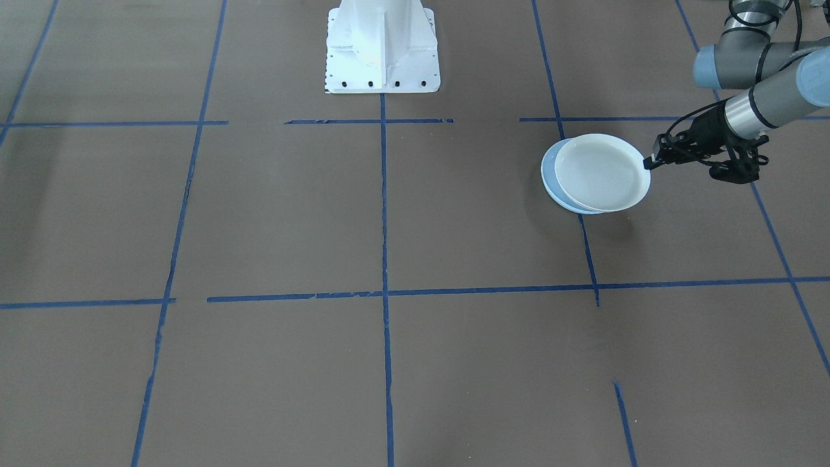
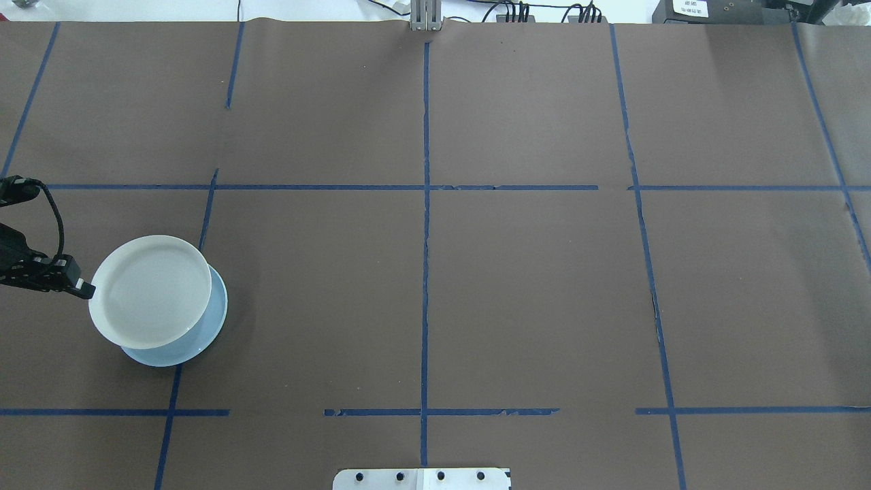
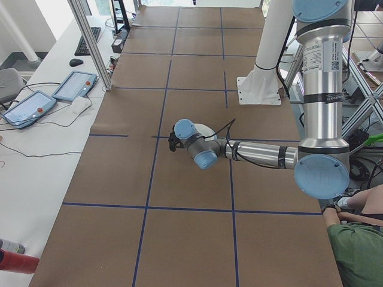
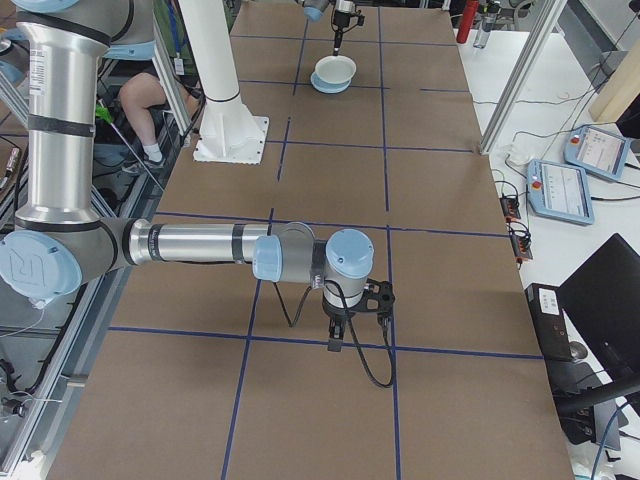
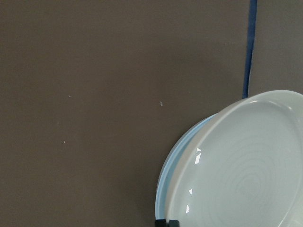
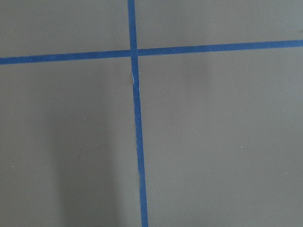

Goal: Stack plate in center

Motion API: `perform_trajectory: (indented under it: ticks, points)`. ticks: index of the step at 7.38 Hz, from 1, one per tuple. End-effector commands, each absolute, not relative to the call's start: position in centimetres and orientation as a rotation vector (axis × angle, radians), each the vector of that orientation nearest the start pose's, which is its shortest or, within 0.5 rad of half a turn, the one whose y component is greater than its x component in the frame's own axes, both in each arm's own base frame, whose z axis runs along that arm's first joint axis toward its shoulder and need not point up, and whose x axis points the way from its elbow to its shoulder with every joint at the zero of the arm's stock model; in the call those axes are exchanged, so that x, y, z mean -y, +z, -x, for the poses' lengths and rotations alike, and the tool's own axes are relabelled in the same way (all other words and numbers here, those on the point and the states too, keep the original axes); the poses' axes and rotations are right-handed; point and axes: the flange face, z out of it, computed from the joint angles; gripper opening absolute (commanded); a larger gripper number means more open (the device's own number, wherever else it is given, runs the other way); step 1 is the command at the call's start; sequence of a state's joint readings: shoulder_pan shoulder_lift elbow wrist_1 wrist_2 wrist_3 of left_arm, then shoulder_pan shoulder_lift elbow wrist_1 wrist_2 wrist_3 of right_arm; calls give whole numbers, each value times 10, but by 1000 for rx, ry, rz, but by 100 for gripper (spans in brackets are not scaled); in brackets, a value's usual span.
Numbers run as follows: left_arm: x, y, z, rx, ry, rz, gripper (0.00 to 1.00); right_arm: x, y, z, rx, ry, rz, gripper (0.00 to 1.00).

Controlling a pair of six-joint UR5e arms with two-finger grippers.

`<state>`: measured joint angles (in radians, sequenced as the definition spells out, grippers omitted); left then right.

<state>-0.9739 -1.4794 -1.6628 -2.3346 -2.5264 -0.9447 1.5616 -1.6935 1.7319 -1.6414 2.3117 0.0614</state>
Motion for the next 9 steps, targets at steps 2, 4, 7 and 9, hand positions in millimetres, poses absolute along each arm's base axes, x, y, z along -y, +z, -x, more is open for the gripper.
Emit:
perform_trajectory:
  ticks: [2, 4, 7, 9]
  points:
    - [417, 555, -221, -1139, 58, 125, 0, 438, 646, -62, 739, 62, 57, 100]
    - [418, 556, -223, -1136, 32, 144, 0, 438, 646, -62, 739, 62, 57, 100]
    - [417, 556, -225, -1135, 32, 149, 0, 438, 646, -62, 739, 62, 57, 100]
    - [418, 554, -226, -1137, 35, 147, 59, 438, 646, -62, 739, 62, 57, 100]
